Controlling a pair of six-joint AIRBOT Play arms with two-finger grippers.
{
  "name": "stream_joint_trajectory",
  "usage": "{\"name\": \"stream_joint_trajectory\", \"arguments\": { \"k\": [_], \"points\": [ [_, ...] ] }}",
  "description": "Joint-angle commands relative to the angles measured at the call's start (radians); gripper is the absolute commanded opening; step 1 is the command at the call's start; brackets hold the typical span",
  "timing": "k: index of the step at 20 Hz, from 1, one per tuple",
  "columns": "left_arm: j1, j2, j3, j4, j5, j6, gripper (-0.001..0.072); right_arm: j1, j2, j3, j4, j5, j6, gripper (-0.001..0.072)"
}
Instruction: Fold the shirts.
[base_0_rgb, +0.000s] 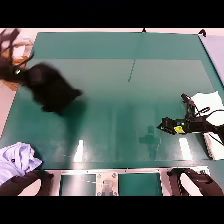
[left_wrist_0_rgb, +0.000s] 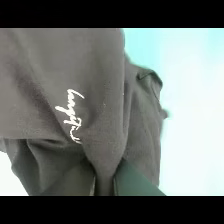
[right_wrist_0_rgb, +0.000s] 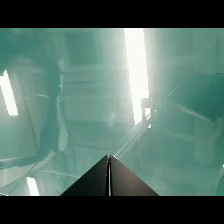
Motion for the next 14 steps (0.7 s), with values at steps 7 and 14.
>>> {"name": "stream_joint_trajectory", "arguments": {
  "k": [7,14],
  "points": [
    [-0.454,-0.312,0.054,-0.195,0.188,-0.008,0.0633,0.001,0.000,0.000,0.003,0.001,0.000,0.0024],
    [-0.185,-0.345,0.182,-0.131,-0.111,0.047,0.0631,0.004,0.000,-0.011,0.031,0.008,0.000,0.0453]
  ]
}}
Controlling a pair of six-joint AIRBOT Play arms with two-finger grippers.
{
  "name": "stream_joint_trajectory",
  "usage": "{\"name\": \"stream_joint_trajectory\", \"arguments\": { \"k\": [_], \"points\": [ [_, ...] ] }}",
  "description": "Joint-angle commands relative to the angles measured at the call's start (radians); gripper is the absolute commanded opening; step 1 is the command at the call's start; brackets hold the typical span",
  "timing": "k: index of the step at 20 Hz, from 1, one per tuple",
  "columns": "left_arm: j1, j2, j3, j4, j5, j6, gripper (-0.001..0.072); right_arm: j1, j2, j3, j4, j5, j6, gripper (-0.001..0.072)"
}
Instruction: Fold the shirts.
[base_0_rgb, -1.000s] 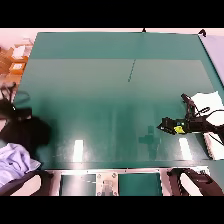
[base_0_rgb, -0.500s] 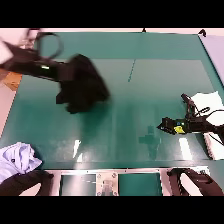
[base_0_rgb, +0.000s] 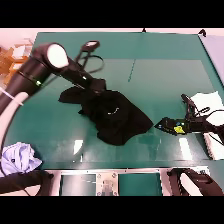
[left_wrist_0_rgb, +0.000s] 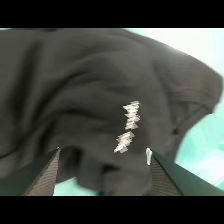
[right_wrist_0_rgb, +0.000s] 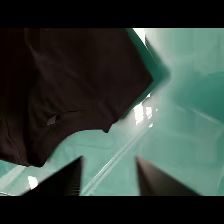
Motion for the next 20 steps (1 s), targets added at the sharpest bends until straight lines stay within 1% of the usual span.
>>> {"name": "stream_joint_trajectory", "arguments": {
  "k": [1,3,4,7,9,11,12,15,16,18,19,20],
  "points": [
    [0.165,-0.016,0.037,0.049,-0.177,0.016,0.0632,0.014,0.000,-0.038,0.061,0.000,0.000,0.0507],
    [0.267,-0.016,-0.035,0.055,-0.183,0.026,0.0632,0.079,0.000,-0.151,0.203,-0.051,-0.011,0.0517],
    [0.306,-0.016,-0.082,0.053,-0.163,0.034,0.0631,0.134,0.000,-0.221,0.291,-0.109,-0.011,0.0517],
    [0.400,-0.019,-0.202,0.049,-0.056,0.043,0.0631,0.384,-0.005,-0.383,0.548,-0.399,-0.011,0.0516],
    [0.440,-0.019,-0.227,0.027,-0.026,0.080,0.0632,0.563,-0.032,-0.387,0.658,-0.553,-0.011,0.0516],
    [0.467,-0.019,-0.227,0.025,-0.017,0.101,0.0632,0.686,-0.099,-0.339,0.708,-0.653,-0.011,0.0516],
    [0.474,-0.019,-0.227,0.026,-0.016,0.116,0.0631,0.720,-0.150,-0.299,0.708,-0.669,-0.010,0.0514],
    [0.475,-0.019,-0.227,0.031,-0.009,0.154,0.0631,0.762,-0.354,-0.141,0.706,-0.662,-0.011,0.0509],
    [0.475,-0.019,-0.227,0.030,-0.010,0.167,0.0631,0.764,-0.426,-0.085,0.703,-0.636,-0.017,0.0466],
    [0.475,-0.019,-0.227,0.045,-0.014,0.177,0.0632,0.763,-0.527,-0.004,0.703,-0.581,-0.078,0.0240],
    [0.475,-0.019,-0.227,0.045,-0.014,0.190,0.0631,0.761,-0.547,0.017,0.698,-0.562,-0.102,0.0091],
    [0.475,-0.019,-0.227,0.045,-0.014,0.191,0.0631,0.748,-0.545,0.029,0.662,-0.539,-0.116,0.0023]
  ]
}}
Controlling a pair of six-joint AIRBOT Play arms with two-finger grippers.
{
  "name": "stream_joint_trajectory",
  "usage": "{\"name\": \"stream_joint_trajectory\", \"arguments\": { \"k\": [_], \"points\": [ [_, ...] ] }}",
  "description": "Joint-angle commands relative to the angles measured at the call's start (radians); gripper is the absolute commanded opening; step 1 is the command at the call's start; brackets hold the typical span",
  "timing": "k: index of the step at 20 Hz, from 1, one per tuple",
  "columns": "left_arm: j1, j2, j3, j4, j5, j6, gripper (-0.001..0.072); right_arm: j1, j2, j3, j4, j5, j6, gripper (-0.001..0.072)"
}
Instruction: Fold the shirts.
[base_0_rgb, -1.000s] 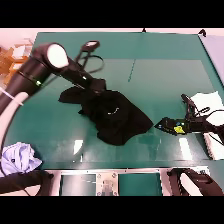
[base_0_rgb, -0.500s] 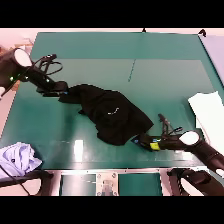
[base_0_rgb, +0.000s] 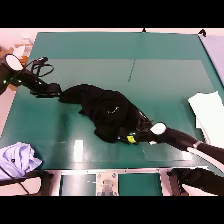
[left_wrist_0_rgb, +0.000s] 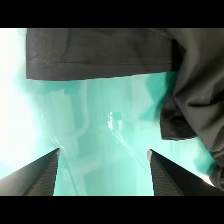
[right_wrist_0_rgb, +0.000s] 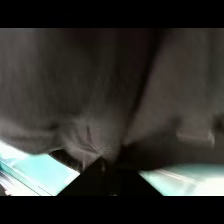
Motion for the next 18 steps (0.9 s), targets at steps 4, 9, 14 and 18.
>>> {"name": "stream_joint_trajectory", "arguments": {
  "k": [4,9,14,18],
  "points": [
    [0.003,-0.001,-0.002,0.045,0.002,0.034,0.0631,-0.262,0.057,0.083,-0.431,0.309,0.103,0.0021],
    [0.003,-0.007,-0.006,0.037,0.021,0.033,0.0631,-0.873,0.189,0.143,-0.744,0.447,-0.010,0.0021],
    [0.003,-0.080,-0.105,-0.082,0.053,0.068,0.0632,-1.040,0.062,0.197,-0.645,0.404,-0.229,0.0022],
    [0.003,-0.150,-0.109,-0.140,0.129,0.076,0.0631,-1.033,-0.005,0.250,-0.612,0.409,-0.229,0.0025]
  ]
}}
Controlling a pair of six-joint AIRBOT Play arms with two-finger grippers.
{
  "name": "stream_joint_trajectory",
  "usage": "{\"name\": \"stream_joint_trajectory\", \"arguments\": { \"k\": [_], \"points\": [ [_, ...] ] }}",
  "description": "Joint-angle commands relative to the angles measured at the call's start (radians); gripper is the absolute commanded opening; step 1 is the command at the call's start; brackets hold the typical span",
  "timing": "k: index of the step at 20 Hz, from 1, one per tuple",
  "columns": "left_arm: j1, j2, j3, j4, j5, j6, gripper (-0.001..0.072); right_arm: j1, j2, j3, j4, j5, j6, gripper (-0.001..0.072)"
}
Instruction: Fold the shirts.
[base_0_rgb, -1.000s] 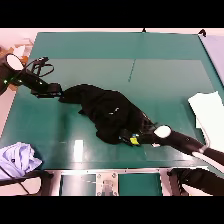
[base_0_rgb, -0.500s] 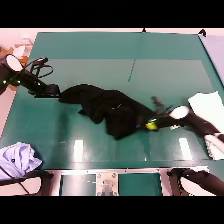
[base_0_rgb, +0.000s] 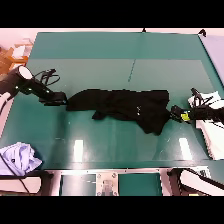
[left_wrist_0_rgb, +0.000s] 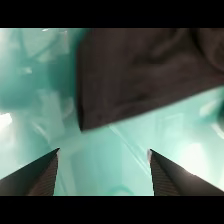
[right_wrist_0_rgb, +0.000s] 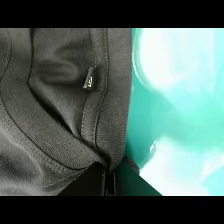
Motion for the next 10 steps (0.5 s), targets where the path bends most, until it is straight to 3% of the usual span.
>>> {"name": "stream_joint_trajectory", "arguments": {
  "k": [1,3,7,8,9,10],
  "points": [
    [0.000,-0.062,-0.013,-0.099,0.052,0.027,0.0632,-0.026,-0.039,0.035,0.027,0.002,-0.035,0.0073],
    [0.000,-0.106,-0.013,-0.158,0.044,0.043,0.0631,-0.029,-0.039,0.051,0.026,0.032,-0.022,0.0265],
    [-0.016,-0.163,-0.013,-0.235,0.002,0.098,0.0601,-0.073,-0.019,0.084,0.023,0.156,0.028,0.0296],
    [-0.019,-0.163,-0.013,-0.238,-0.003,0.114,0.0516,-0.098,-0.004,0.084,0.018,0.186,0.045,0.0296],
    [-0.019,-0.163,-0.013,-0.243,-0.005,0.136,0.0162,-0.122,0.011,0.082,0.014,0.214,0.053,0.0296],
    [-0.019,-0.163,-0.013,-0.243,0.000,0.151,0.0032,-0.148,0.034,0.074,0.015,0.232,0.080,0.0301]
  ]
}}
